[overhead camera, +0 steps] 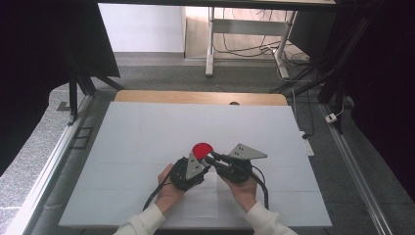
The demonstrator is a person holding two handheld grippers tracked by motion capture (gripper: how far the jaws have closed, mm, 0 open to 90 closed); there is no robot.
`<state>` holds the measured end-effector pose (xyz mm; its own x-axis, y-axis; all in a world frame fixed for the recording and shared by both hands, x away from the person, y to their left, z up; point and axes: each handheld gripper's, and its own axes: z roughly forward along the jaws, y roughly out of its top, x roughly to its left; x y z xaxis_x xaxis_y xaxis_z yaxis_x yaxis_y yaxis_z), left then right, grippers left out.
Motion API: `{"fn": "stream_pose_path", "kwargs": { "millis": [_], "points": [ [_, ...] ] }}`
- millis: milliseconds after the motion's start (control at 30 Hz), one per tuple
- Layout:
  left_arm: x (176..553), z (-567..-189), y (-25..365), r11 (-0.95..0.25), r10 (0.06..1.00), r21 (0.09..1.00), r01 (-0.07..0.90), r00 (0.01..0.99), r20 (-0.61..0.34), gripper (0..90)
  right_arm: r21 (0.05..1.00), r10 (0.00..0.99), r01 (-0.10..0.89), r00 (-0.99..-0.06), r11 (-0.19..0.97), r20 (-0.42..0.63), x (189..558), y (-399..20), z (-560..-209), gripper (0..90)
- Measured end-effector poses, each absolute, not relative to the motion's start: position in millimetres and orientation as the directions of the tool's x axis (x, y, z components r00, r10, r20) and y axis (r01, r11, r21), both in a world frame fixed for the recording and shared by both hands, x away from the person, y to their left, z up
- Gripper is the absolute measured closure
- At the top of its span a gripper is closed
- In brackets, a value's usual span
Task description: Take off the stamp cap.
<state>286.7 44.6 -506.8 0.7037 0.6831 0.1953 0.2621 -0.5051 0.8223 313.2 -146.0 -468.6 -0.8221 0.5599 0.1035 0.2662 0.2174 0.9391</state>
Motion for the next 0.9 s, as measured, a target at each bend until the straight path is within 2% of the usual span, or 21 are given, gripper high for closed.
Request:
{"fn": "stream_pose_path", "kwargs": {
  "millis": [900],
  "points": [
    [286.0,-509.8,43.0,-0.542,0.671,0.802,0.25,0.704,0.233,66.0,0.931,0.572,0.275,-0.815,0.238,0.095,312.7,-144.4,-470.4,75.8]
  ]
}}
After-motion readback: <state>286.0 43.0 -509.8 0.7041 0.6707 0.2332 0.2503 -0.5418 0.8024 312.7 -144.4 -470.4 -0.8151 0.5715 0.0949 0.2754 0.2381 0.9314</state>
